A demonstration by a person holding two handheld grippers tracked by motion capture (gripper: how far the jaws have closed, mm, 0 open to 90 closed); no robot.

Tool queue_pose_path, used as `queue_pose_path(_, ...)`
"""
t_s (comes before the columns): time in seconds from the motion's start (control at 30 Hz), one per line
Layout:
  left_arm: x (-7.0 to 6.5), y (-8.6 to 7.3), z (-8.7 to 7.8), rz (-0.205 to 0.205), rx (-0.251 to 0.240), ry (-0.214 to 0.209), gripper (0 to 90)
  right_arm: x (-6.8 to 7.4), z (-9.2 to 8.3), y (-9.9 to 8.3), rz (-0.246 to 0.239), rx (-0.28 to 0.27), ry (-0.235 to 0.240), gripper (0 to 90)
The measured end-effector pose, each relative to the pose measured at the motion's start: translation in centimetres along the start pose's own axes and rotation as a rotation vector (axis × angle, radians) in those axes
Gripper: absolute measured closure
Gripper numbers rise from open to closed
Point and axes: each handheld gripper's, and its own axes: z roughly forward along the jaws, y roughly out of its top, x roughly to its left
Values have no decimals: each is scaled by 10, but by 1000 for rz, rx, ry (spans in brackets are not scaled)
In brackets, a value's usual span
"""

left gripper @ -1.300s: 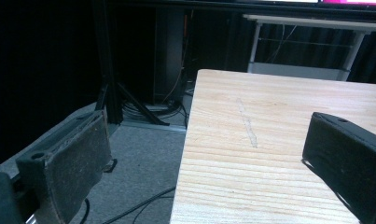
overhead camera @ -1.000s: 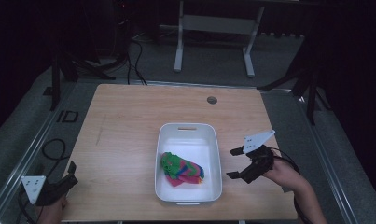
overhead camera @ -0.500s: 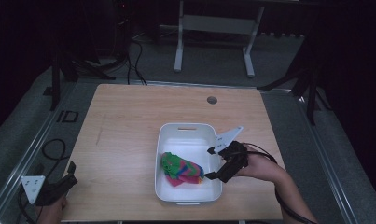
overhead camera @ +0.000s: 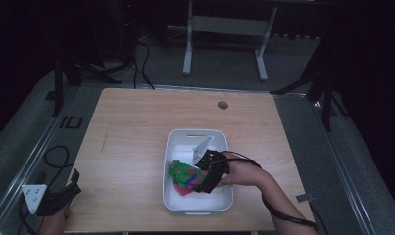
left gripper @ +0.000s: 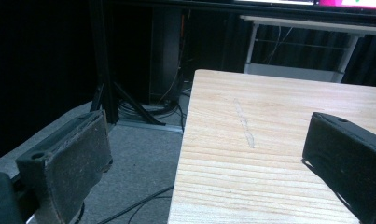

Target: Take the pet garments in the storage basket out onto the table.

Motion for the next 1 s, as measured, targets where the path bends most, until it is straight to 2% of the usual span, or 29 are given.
queue_pose_path(0.33, 0, 0, 0, -4, 2, -7, 14, -5, 40, 15, 4, 110, 10, 132)
queue_pose_path(0.53, 1, 0, 0, -6, 2, -9, 14, -1, 60, 16, -16, 185, -11, 132)
queue_pose_path(0.63, 1, 0, 0, -5, 3, -8, 14, 1, 68, 16, -31, 217, -49, 157)
queue_pose_path(0.73, 1, 0, 0, -2, 5, -7, 13, 3, 69, 18, -42, 234, -109, 312)
queue_pose_path(0.87, 1, 0, 0, -2, 5, -7, 14, 3, 61, 21, -38, 217, -124, 610)
queue_pose_path(0.97, 1, 0, 0, -3, 5, -6, 14, 3, 55, 22, -44, 216, -125, 650)
queue_pose_path(1.0, 1, 0, 0, -1, 6, -7, 13, 3, 48, 23, -42, 203, -125, 669)
